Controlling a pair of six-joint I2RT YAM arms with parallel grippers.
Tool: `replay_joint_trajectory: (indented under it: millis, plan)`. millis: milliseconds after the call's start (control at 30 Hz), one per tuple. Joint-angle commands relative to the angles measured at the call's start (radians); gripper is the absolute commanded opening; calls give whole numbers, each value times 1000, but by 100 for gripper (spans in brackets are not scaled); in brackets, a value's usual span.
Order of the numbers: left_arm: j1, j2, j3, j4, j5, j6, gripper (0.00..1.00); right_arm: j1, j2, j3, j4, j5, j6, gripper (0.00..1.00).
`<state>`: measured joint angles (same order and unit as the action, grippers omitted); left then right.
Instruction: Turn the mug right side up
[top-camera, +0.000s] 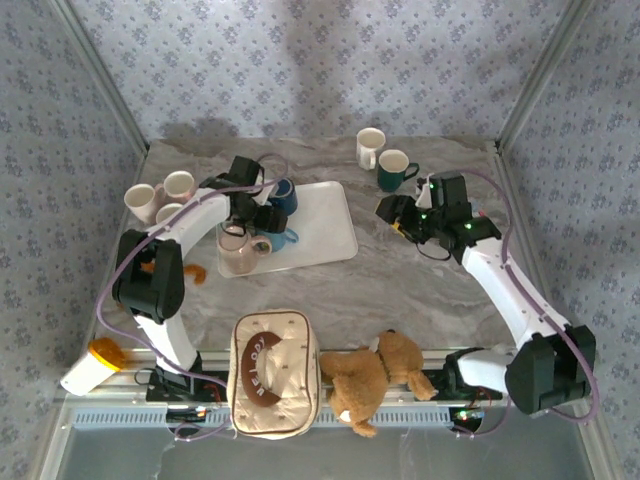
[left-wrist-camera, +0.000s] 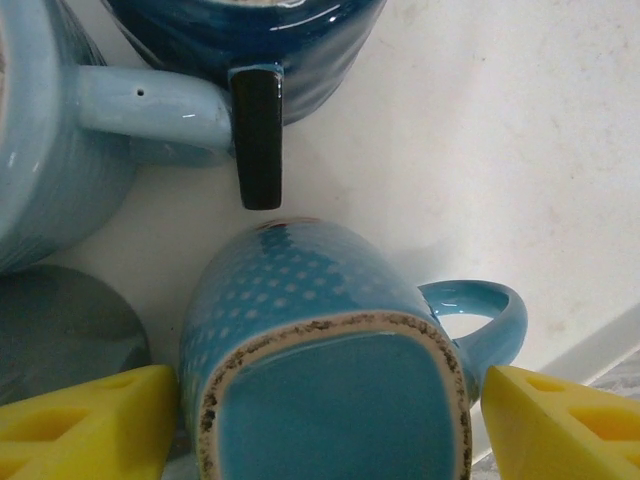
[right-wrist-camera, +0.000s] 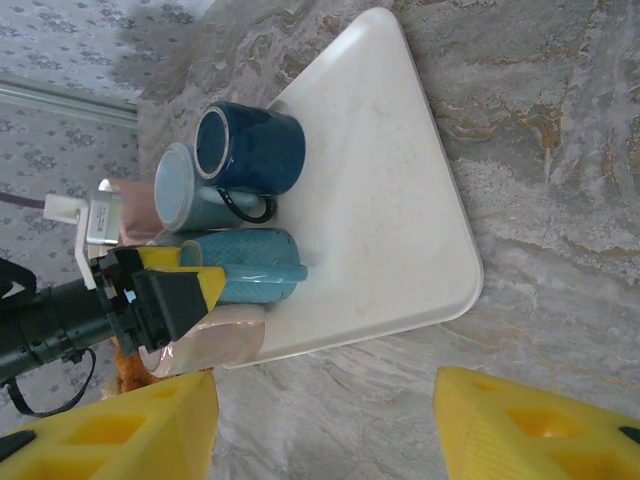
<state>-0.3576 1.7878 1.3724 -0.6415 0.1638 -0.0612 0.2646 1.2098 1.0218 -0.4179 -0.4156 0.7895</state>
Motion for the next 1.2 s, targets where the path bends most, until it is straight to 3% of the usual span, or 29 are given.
replay_joint_trajectory:
  millis: [0,300,567,1167]
  plan:
    - [-9,11,8,-19,11,-3,79,2,-47,-42,2,15,-11,61]
    - [-11,60,6,-17,48,-10,77,-7,-129,-90,34,52,-11,62]
    - [-27,62,9,-14,83,-15,64,-8,-137,-119,54,41,1,62]
    - [-31,-149,8,-13,167,-111,52,-13,-173,-130,95,10,-12,61]
